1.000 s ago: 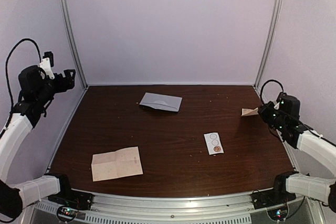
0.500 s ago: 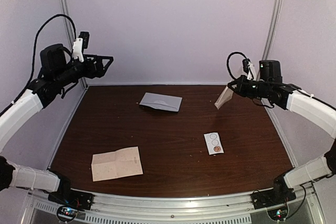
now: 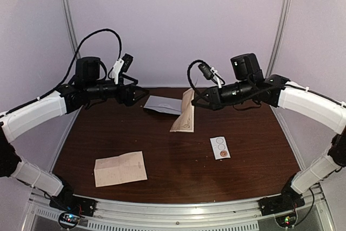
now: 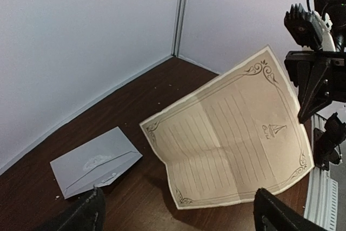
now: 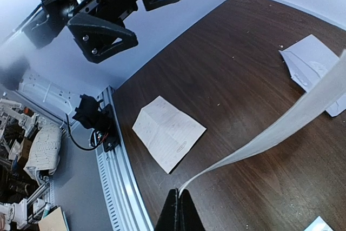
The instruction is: Place the letter into the envelope and seal it
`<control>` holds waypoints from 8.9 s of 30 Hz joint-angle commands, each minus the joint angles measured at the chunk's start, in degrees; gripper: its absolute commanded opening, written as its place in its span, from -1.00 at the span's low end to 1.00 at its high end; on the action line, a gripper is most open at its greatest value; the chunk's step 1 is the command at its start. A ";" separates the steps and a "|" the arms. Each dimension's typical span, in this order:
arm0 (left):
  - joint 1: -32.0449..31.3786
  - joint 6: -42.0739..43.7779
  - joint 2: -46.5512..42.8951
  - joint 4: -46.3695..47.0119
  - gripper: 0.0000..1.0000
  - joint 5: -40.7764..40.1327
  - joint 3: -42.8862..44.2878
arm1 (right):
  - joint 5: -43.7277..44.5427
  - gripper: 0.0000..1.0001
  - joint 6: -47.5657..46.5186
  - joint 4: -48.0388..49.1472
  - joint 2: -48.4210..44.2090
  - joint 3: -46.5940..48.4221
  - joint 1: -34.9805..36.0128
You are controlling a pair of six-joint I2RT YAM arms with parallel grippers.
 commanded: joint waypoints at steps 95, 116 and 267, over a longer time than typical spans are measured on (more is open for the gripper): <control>-10.34 9.25 11.61 -4.32 -0.29 22.93 3.85 | -6.66 -1.00 -21.12 -24.73 -1.73 6.71 8.69; -10.34 9.42 10.99 -2.76 0.95 23.98 2.85 | -14.00 -1.00 -25.35 -30.62 2.45 10.55 11.42; -13.36 8.46 10.23 -5.35 -0.34 25.15 3.60 | -11.23 -1.00 -6.39 7.54 -1.77 -8.35 5.97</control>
